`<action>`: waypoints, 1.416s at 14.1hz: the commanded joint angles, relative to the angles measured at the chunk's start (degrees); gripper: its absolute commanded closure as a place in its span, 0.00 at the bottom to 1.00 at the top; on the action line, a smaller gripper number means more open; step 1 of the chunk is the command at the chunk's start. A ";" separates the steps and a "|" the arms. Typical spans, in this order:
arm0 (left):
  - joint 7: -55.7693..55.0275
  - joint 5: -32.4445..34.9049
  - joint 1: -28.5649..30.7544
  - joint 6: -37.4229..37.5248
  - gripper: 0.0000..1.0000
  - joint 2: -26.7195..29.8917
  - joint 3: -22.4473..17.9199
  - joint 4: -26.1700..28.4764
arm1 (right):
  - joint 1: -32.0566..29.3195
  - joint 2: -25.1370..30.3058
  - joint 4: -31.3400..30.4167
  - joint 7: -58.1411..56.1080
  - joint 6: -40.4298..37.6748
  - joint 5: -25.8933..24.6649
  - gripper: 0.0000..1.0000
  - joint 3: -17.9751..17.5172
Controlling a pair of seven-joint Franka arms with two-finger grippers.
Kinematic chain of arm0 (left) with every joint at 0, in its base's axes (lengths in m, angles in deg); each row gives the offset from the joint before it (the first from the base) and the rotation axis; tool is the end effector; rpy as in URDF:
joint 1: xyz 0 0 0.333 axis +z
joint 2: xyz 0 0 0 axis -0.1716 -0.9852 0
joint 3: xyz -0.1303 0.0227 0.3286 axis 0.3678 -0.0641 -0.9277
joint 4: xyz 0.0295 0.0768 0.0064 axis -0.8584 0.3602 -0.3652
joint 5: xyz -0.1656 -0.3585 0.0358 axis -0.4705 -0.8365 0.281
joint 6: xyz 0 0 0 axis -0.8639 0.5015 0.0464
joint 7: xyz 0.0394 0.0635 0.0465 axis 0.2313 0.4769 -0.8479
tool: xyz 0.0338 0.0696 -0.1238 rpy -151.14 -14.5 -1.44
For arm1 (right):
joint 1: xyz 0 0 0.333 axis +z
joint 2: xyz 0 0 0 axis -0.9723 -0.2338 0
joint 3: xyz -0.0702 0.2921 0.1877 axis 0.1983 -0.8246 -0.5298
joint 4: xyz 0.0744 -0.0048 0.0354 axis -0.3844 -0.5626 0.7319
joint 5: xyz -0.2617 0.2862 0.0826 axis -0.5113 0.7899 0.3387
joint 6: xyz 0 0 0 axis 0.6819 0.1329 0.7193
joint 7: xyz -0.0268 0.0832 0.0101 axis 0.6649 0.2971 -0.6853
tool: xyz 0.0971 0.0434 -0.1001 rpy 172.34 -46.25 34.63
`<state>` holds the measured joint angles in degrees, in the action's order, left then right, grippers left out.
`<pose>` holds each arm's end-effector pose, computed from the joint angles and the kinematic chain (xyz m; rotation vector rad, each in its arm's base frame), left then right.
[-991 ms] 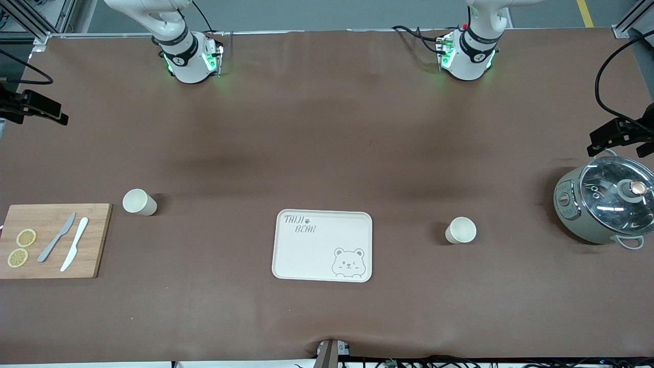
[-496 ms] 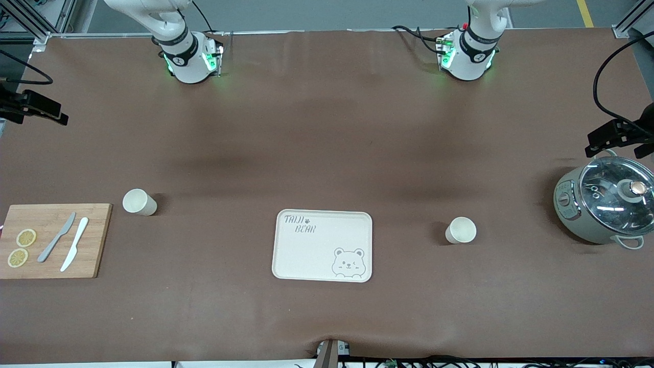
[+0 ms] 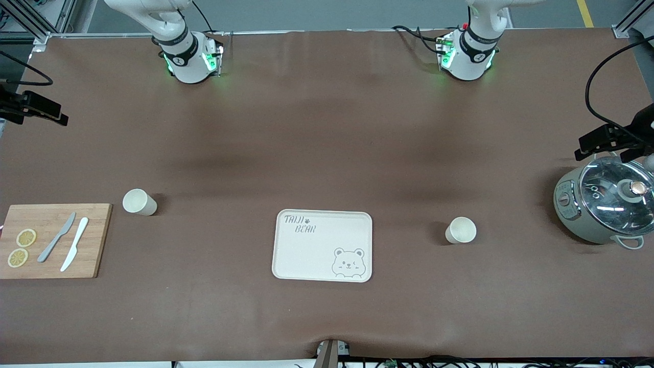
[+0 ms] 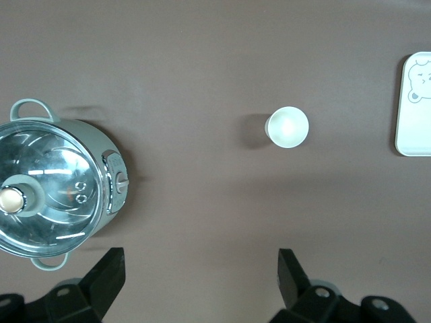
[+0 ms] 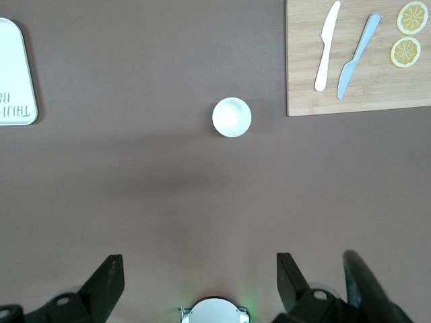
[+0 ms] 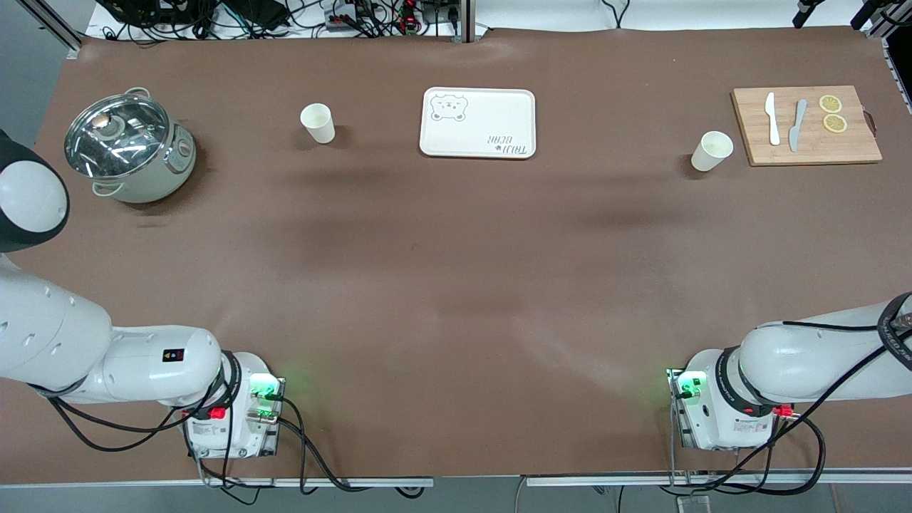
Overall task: Place white IKEA cup upright on tray with both arms
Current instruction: 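Move the left gripper over the white cup beside the pot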
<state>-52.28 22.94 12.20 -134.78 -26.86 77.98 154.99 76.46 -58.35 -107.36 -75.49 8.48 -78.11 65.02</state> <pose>0.5932 0.0189 0.6012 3.1037 -0.0557 0.0242 0.5322 -0.0474 0.6365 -3.1086 0.0945 0.2077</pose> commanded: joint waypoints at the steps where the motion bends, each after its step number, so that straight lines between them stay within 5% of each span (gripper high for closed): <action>1: -1.97 2.27 -0.13 2.41 0.00 -0.60 0.49 -1.29 | -0.68 0.25 0.00 0.65 0.17 -0.52 0.00 -0.54; 11: -2.84 2.20 -0.48 1.37 0.00 -3.05 0.66 -4.00 | -0.77 -0.10 0.09 0.65 0.52 -0.52 0.00 -0.54; 20: -19.54 2.55 -10.75 0.32 0.00 -12.11 0.58 -11.31 | -0.77 -1.59 1.23 0.29 0.95 -0.52 0.00 -0.54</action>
<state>-69.32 24.12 2.63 -134.41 -35.79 78.55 147.30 76.30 -59.16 -107.35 -75.49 9.43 -78.11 65.02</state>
